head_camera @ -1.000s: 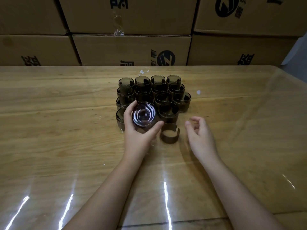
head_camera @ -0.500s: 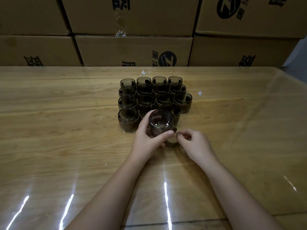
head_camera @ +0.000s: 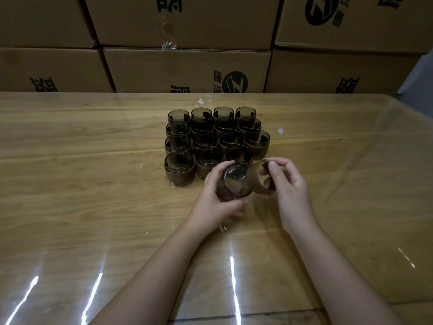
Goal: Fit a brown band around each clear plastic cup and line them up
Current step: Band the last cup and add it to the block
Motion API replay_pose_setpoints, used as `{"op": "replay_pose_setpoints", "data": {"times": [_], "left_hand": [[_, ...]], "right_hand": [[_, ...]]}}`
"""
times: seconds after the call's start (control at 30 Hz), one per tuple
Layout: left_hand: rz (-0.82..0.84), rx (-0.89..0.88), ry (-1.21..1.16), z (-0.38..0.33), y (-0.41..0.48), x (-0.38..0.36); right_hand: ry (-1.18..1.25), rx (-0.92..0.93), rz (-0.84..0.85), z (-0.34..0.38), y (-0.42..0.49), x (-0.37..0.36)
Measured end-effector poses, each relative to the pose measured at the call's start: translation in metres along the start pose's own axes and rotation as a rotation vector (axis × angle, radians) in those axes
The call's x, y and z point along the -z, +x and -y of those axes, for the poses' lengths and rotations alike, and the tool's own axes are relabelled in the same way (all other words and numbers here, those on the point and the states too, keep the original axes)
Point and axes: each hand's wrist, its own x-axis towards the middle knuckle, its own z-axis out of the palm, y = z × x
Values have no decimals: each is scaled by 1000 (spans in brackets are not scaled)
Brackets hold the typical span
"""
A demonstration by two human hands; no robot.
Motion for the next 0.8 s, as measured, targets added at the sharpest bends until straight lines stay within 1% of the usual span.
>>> {"op": "replay_pose_setpoints", "data": {"times": [0.07, 0.13, 0.27, 0.37, 0.43, 0.5, 0.63, 0.73, 0.8], "left_hand": [[21, -29, 101, -1, 0, -2], [48, -35, 161, -2, 0, -2], [142, 19, 103, -8, -2, 4], [184, 39, -15, -12, -4, 5], [171, 81, -99, -12, -4, 2], [131, 107, -114, -11, -3, 0], [100, 59, 8, -8, -2, -1], [89, 34, 38, -8, -2, -1], [91, 29, 49, -8, -2, -1]], "right_hand": [[2, 73, 99, 0, -3, -1], [-21, 112, 151, 0, -4, -1], [-75, 151, 169, 1, -5, -2], [-92, 193, 197, 3, -8, -3], [-131, 235, 195, 5, -10, -5], [-192, 276, 203, 5, -11, -9], [-348, 379, 244, -1, -15, -15], [-375, 395, 186, -4, -19, -17], [-405, 356, 147, -5, -19, -17]]}}
